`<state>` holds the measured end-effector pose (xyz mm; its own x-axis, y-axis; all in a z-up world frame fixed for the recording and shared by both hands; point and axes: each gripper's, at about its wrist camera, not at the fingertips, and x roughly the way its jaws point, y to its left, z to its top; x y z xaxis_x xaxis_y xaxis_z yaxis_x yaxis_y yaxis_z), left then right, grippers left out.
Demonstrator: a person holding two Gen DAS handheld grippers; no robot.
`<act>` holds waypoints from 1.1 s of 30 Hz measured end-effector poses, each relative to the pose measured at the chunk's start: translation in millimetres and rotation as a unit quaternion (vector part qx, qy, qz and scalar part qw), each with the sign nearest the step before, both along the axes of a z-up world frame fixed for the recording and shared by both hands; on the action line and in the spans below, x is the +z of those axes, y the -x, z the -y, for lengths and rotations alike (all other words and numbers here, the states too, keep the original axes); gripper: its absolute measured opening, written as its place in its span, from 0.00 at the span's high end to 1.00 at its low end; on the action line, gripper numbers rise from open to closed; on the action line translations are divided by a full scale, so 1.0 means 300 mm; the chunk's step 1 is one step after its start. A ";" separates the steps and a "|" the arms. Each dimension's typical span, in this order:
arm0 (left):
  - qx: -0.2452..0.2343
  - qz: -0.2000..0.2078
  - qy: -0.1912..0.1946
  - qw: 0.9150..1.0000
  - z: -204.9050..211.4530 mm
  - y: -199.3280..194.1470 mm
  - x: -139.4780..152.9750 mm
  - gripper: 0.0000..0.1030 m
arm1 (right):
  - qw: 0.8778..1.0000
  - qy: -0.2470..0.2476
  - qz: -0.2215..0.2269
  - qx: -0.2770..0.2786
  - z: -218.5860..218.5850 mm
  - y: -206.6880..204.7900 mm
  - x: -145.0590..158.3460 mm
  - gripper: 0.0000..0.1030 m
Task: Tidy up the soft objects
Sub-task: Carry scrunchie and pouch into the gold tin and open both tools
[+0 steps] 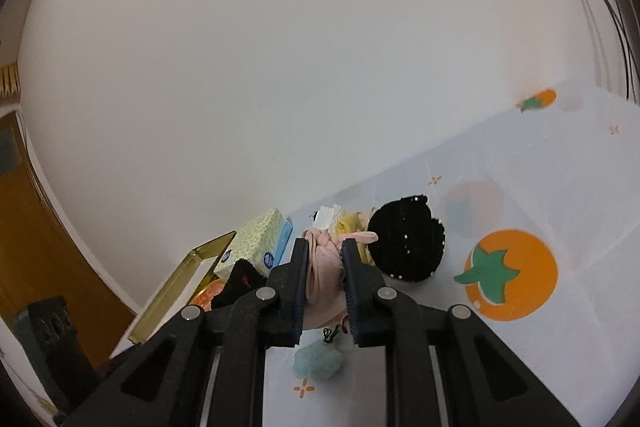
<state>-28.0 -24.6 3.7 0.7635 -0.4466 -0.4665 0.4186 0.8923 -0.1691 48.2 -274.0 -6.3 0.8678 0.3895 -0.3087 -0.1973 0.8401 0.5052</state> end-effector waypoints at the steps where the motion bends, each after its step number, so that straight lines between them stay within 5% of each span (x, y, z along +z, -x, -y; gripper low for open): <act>1: 0.003 0.005 -0.002 1.000 -0.005 0.000 0.006 0.68 | 1.000 0.007 0.002 -0.005 -0.020 -0.002 0.007 0.82; 9: 0.047 0.047 -0.015 0.998 -0.135 -0.055 0.083 0.68 | 0.997 0.069 0.017 -0.028 -0.107 0.007 0.048 0.82; 17: 0.121 0.041 -0.032 0.991 -0.323 -0.191 0.113 0.68 | 0.996 0.077 0.037 0.024 -0.336 -0.054 0.115 0.82; 33: 0.267 0.000 -0.046 0.963 -0.673 -0.376 0.092 0.68 | 0.991 0.040 0.025 0.129 -0.861 -0.304 0.160 0.82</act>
<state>84.8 177.3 31.3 0.8733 0.0523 -0.4844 -0.1036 0.9914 -0.0797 139.5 -15.8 41.8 0.7575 0.5762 -0.3070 -0.4330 0.7953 0.4243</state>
